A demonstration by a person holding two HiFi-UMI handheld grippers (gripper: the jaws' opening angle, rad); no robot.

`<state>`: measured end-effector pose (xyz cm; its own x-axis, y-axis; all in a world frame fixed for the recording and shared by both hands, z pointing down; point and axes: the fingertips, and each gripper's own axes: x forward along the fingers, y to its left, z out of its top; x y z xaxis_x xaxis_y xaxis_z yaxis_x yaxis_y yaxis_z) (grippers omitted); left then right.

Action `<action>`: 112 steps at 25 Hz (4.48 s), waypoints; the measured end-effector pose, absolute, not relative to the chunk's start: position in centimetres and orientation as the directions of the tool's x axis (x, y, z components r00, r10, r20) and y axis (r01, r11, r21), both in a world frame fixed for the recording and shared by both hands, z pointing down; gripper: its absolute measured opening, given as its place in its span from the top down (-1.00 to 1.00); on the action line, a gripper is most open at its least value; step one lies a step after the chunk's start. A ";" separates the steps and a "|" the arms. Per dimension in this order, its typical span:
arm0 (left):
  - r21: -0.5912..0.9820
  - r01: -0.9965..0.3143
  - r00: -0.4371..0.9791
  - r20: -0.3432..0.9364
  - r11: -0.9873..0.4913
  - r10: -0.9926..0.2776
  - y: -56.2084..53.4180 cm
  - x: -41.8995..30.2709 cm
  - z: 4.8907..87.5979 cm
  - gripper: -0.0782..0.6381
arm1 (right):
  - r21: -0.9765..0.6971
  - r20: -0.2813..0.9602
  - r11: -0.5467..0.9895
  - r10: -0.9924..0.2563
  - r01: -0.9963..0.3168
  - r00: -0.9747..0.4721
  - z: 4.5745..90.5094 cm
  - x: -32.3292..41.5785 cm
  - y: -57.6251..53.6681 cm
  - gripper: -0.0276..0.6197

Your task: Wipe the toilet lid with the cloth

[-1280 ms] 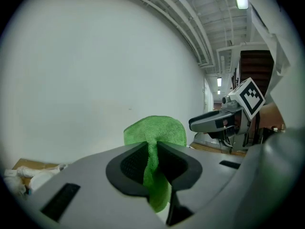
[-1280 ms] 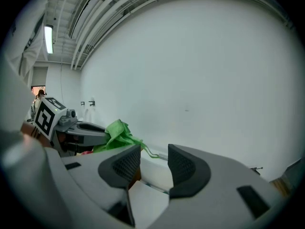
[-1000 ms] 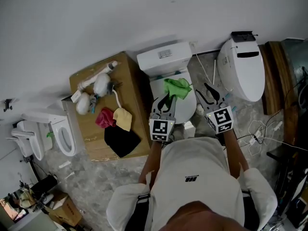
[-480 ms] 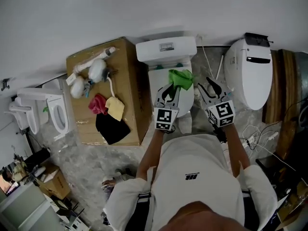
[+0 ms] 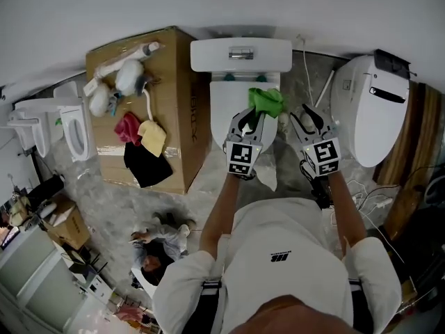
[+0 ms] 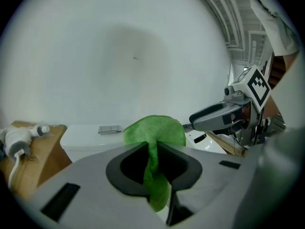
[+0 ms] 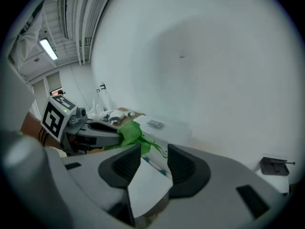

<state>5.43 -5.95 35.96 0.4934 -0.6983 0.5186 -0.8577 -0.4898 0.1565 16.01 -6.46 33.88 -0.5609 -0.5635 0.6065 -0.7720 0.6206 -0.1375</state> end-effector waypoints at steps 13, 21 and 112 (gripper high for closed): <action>0.199 -0.878 0.463 0.586 -0.436 -0.665 -8.4 9.1 46.4 0.57 | -0.187 0.666 0.682 -0.441 -0.707 -0.601 44.7 18.2 -9.7 0.35; 0.220 -0.874 0.470 0.611 -0.434 -0.637 -9.0 10.6 52.3 0.58 | -0.217 0.691 0.674 -0.404 -0.706 -0.599 50.7 18.9 -10.4 0.35; 0.316 -0.876 0.472 0.720 -0.364 -0.509 -9.1 -1.2 73.9 0.57 | -0.226 0.772 0.617 -0.359 -0.754 -0.525 68.8 7.4 -7.9 0.36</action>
